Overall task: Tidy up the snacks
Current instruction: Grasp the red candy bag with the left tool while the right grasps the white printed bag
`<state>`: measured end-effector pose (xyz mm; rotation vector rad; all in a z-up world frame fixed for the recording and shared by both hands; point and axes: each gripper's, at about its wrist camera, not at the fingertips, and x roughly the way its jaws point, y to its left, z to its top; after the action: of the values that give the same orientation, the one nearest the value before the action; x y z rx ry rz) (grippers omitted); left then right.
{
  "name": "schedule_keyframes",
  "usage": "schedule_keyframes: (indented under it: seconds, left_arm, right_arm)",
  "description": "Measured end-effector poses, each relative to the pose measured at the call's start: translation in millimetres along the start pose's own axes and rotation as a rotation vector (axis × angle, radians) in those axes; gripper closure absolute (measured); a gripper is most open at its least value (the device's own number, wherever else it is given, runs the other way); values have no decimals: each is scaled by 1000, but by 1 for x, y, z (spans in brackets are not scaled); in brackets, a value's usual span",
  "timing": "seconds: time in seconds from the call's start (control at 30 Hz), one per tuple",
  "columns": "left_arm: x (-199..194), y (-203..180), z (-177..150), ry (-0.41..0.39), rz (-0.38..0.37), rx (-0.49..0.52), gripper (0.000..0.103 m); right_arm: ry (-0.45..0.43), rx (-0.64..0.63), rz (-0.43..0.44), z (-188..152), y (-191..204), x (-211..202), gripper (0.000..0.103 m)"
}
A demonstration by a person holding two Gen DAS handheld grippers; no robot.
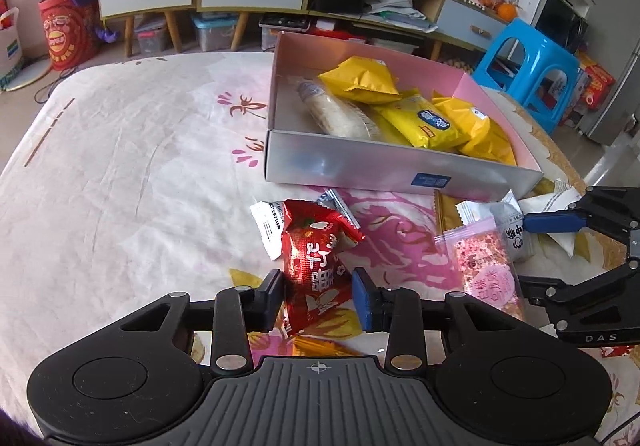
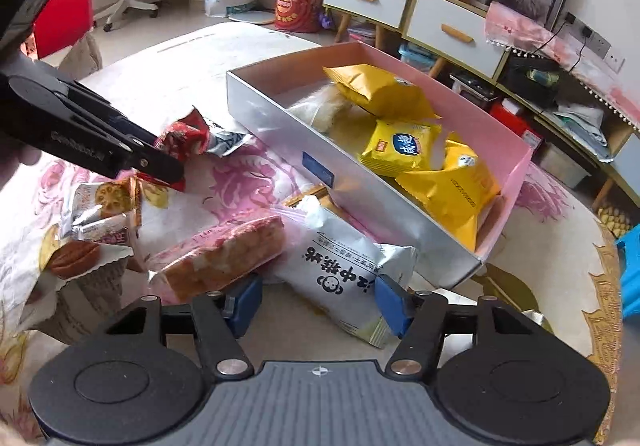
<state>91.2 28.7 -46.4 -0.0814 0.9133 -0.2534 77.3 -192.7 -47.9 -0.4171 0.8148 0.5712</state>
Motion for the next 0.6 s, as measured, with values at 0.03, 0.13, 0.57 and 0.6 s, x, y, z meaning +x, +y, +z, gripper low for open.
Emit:
schedule_keyframes:
  seconds: [0.03, 0.13, 0.57, 0.6]
  left_arm:
    - [0, 0, 0, 1, -1, 2, 69]
    - [2, 0, 0, 1, -2, 8, 69]
    - [10, 4, 2, -18, -34, -14, 68]
    - [10, 5, 2, -19, -38, -14, 69]
  right_arm:
    - [9, 10, -8, 0, -1, 1, 43]
    - [28, 75, -16, 2, -7, 6, 33]
    - [30, 188, -22, 13, -8, 26, 30]
    - [28, 191, -25, 14, -9, 25, 36]
